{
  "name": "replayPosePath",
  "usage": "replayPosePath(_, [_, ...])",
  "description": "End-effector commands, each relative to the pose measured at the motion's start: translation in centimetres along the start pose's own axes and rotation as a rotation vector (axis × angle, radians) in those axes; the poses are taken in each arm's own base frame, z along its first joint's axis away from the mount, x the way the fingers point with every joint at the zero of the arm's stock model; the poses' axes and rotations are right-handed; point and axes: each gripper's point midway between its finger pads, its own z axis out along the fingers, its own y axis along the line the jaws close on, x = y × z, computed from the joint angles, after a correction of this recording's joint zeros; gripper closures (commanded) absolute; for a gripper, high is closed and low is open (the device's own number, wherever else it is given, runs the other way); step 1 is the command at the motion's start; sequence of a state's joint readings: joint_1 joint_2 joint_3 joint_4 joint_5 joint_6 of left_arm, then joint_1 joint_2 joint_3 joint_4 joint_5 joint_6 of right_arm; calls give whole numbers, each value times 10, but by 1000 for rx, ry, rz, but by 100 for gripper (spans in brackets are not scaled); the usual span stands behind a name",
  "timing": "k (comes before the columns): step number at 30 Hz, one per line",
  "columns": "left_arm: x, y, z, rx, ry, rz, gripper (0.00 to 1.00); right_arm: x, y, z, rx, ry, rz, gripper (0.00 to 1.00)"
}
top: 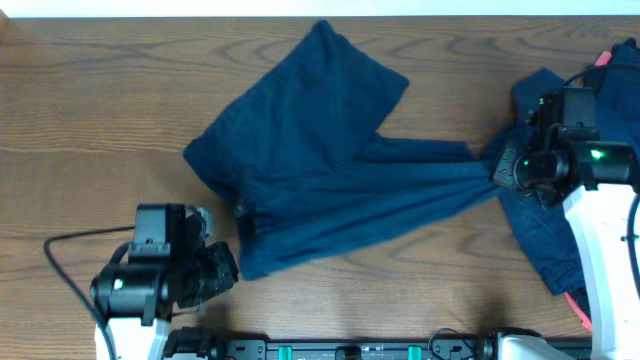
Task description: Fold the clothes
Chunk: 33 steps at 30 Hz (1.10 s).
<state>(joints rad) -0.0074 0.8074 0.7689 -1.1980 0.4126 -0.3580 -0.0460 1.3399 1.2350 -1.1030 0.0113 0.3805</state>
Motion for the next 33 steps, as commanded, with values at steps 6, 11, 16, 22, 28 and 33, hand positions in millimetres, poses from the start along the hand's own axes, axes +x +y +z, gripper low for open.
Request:
replayPosePath(6, [9,-3,-7,24,5,12,94,-10,-13,-11,55,-60,-16,99])
replayPosePath(11, [8,-13,-8,81,8,18,94,-10,-13,-11,54,-62,-22,99])
replayPosePath(16, [13,-19,-5,122,45,-99,44,-12,-12,-11,52,-68,-24,99])
replayPosePath(22, [27,-21,7,140,158,-271,34,-12,-12,-11,52,-68,-27,99])
replayPosePath(28, [34,-18,19,115,252,-390,25,-12,-12,-11,51,-69,-27,99])
replayPosePath(33, [38,-11,32,76,313,-427,24,-12,-12,-11,51,-69,-27,99])
